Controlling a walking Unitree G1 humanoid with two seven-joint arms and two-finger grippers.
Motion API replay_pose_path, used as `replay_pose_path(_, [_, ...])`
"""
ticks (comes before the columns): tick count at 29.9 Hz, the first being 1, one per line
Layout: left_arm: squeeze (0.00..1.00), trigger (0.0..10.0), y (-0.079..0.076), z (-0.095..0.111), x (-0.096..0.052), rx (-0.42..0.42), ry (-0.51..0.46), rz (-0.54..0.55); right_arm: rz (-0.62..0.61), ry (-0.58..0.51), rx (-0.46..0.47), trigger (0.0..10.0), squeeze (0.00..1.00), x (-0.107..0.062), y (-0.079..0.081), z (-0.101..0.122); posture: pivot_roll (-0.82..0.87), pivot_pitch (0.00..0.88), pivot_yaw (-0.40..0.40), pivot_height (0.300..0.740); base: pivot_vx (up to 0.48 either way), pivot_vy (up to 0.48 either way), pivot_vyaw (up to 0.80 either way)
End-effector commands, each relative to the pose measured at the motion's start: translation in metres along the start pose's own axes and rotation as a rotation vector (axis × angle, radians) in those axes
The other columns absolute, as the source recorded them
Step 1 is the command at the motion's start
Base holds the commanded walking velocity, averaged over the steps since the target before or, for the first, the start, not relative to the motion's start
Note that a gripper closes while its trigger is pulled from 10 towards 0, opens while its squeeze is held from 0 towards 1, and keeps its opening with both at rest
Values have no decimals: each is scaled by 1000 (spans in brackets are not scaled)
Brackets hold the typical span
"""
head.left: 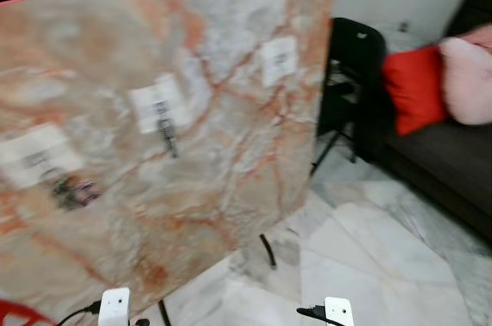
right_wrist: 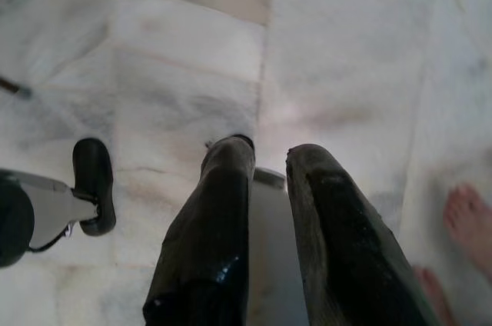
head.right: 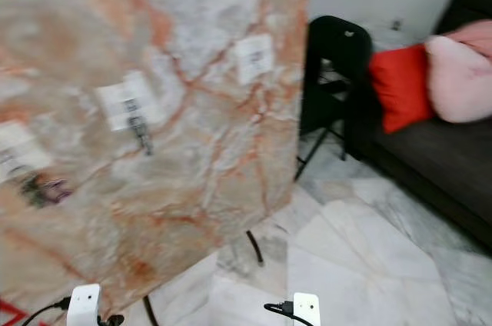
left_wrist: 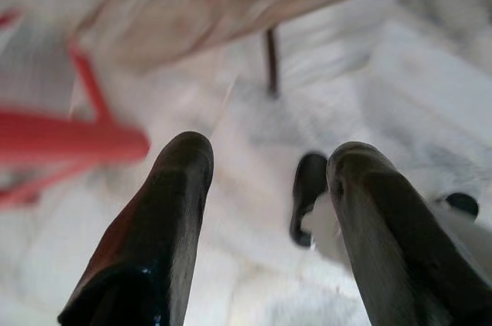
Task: Hang keys on a hook
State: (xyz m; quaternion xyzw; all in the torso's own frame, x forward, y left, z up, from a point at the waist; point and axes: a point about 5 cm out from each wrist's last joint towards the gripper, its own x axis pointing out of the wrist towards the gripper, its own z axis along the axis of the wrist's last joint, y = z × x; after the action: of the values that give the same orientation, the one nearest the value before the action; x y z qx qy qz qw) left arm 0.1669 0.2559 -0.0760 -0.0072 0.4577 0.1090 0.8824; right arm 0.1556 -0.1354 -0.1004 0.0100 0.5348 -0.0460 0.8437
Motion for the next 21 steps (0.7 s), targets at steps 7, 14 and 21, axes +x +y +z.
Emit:
replay_pose_path(7, [0, 10000, 18, -13, -4, -21, 48, 44, 13, -17, -26, 10000, 0, 0, 1, 4, 40, 0, 7, 728, 0, 0, 800])
replay_pose_path(14, [0, 10000, 25, -22, -7, -33, 70, 63, 16, -21, -26, 10000, 0, 0, 2, 4, 24, 0, 15, 728, 0, 0, 800])
replay_pose_path(21, [0, 10000, 11, -38, -9, -51, 111, 55, 7, -14, -25, 10000, 0, 0, 0, 3, 31, 0, 9, 728, 0, 0, 800])
